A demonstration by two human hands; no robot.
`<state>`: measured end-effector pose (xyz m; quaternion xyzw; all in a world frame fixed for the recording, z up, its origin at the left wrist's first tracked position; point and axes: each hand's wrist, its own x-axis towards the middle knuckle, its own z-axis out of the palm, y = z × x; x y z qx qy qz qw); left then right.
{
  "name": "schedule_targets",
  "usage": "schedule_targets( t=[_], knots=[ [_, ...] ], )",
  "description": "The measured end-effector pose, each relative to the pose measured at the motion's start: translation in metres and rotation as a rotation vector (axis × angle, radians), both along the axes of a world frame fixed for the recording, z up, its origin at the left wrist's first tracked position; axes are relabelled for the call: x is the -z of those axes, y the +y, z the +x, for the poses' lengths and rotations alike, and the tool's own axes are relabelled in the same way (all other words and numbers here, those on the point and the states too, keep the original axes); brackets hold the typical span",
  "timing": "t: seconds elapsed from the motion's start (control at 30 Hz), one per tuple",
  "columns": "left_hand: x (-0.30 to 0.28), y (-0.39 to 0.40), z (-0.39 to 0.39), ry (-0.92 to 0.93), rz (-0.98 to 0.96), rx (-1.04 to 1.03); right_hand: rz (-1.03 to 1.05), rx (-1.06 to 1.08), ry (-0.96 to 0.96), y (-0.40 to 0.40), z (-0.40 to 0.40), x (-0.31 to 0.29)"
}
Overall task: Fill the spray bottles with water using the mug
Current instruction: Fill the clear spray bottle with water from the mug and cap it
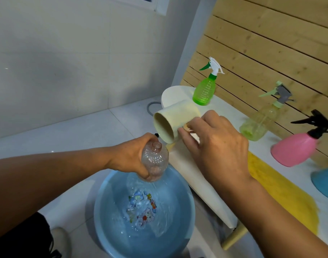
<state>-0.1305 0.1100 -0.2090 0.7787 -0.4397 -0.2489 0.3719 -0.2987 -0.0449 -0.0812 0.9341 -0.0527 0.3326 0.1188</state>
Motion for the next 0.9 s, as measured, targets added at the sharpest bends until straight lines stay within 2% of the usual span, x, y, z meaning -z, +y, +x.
schedule_targets(
  t=[0.1, 0.2, 0.3, 0.43, 0.57, 0.7, 0.9],
  knots=[
    [-0.001, 0.005, 0.000, 0.018, 0.003, 0.008, 0.162, 0.110, 0.043, -0.006, 0.005, 0.005],
    [0.000, 0.013, 0.001, 0.025, -0.001, 0.001, 0.248, 0.259, 0.193, -0.012, 0.012, 0.013],
    [0.002, 0.021, 0.003, 0.018, 0.010, -0.012, 0.353, 0.301, 0.322, -0.021, 0.023, 0.036],
    [0.005, 0.031, 0.007, 0.025, 0.010, -0.033, 0.576, 0.345, 0.512, -0.032, 0.046, 0.085],
    [0.006, 0.035, 0.011, 0.030, -0.002, -0.060, 0.679, 0.426, 0.749, -0.044, 0.058, 0.155],
    [0.007, 0.033, 0.012, 0.005, -0.039, -0.082, 0.601, 0.374, 0.985, -0.044, 0.053, 0.215],
    [0.012, 0.032, 0.017, -0.019, -0.098, -0.111, 0.411, 0.338, 1.097, -0.041, 0.033, 0.287]
  ],
)
